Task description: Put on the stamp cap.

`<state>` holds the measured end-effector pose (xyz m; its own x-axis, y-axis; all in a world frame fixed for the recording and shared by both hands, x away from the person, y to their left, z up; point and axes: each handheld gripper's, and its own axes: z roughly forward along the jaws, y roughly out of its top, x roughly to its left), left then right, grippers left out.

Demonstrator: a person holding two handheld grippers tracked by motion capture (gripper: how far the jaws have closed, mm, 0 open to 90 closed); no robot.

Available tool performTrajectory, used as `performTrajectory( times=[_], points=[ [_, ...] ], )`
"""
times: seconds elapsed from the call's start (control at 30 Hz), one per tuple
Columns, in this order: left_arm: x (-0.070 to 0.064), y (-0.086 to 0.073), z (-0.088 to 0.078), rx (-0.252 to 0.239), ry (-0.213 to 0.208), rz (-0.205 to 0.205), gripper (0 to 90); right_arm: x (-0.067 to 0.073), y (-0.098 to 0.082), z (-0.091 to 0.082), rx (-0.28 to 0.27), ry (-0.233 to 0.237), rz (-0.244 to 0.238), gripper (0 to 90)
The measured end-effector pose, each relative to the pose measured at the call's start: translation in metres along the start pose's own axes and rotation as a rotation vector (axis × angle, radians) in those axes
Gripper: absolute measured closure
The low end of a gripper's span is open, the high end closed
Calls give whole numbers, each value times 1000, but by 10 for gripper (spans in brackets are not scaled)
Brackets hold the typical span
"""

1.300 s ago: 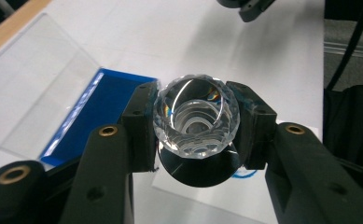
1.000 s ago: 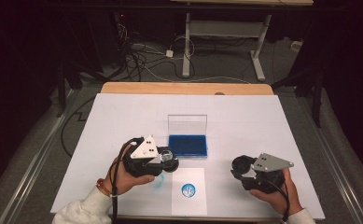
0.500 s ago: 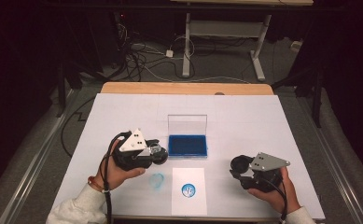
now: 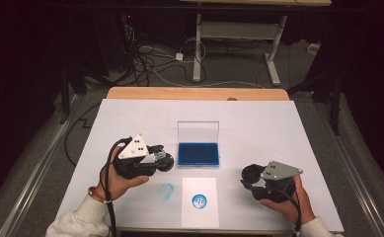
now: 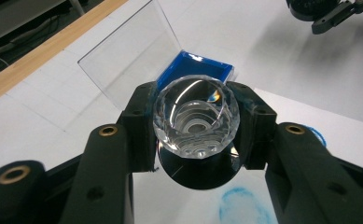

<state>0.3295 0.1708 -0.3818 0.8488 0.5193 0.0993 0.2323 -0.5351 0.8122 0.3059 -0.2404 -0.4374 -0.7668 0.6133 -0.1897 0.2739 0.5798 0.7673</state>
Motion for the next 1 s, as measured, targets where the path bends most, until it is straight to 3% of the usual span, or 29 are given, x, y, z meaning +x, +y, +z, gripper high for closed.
performTrajectory(
  times=[0.23,0.5,1.0],
  points=[
    [1,3,-3,-14,6,-8,550,1,5,6,-10,25,-1,391],
    [-4,18,0,-55,-26,7,550,3,19,13,-19,48,-8,392],
    [-19,44,14,-111,-102,42,550,32,61,51,-40,151,-98,391]
  ],
)
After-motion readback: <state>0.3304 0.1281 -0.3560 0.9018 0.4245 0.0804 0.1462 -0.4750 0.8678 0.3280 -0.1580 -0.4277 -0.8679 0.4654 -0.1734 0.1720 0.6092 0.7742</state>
